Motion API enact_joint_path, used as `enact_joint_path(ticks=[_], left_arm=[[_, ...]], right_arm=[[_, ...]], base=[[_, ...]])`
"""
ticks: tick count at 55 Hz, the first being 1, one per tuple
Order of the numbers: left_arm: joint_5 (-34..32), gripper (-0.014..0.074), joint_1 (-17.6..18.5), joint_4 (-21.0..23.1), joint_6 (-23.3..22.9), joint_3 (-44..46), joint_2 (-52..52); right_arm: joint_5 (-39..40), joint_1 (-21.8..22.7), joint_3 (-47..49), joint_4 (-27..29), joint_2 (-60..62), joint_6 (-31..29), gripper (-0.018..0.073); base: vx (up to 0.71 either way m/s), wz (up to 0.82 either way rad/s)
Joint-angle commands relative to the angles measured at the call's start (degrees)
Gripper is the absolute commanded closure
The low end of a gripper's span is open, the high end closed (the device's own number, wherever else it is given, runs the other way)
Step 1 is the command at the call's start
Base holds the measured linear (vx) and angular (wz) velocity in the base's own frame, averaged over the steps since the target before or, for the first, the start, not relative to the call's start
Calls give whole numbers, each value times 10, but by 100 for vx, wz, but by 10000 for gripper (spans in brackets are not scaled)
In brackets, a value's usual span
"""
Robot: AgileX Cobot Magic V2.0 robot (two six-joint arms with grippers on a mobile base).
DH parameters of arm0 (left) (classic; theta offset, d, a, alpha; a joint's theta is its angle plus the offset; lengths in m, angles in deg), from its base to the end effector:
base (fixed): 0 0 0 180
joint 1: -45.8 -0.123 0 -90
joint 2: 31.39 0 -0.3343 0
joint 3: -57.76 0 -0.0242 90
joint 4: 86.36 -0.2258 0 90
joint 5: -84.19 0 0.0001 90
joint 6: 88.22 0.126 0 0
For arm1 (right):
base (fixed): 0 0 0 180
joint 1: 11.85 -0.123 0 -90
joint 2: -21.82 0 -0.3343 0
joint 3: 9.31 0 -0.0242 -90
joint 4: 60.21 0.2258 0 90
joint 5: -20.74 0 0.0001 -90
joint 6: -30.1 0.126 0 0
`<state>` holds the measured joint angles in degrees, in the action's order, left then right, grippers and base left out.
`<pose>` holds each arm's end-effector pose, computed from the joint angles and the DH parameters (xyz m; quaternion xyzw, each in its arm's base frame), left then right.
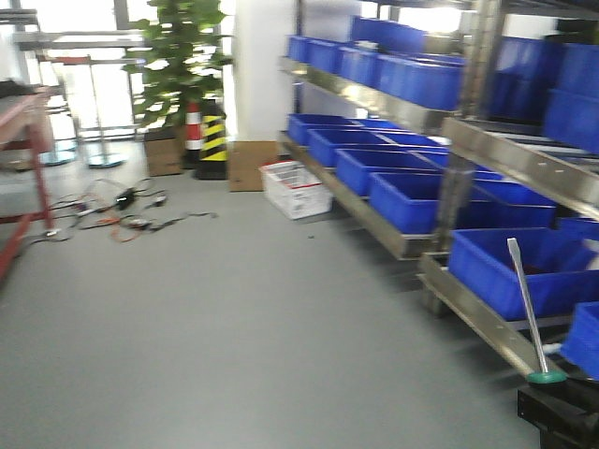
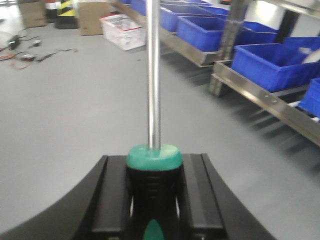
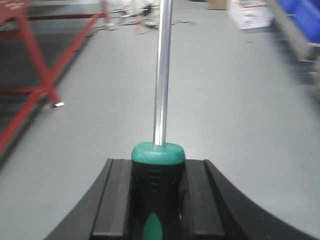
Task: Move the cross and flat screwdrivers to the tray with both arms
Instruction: 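Hold both screwdrivers while the base drives to the roller-shelf station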
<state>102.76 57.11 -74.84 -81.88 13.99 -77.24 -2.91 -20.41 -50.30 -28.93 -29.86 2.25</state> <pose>0.1087 -0.0299 0.3499 0.0660 0.8053 -0.1069 0.5794 0.1272 0.0457 0.3503 -0.1105 0.8248 0.1339 0.5381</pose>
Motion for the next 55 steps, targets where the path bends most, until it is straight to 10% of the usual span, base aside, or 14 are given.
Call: enact_joint_path(ticks=[1,55], left_arm=[[-55,596,2,8,0,20,1],[-55,596,2,8,0,20,1]], right_arm=[[44,1,17,10,3,-4,567],[44,1,17,11,3,-4,567]], base=[[51,-72],[43,-74]])
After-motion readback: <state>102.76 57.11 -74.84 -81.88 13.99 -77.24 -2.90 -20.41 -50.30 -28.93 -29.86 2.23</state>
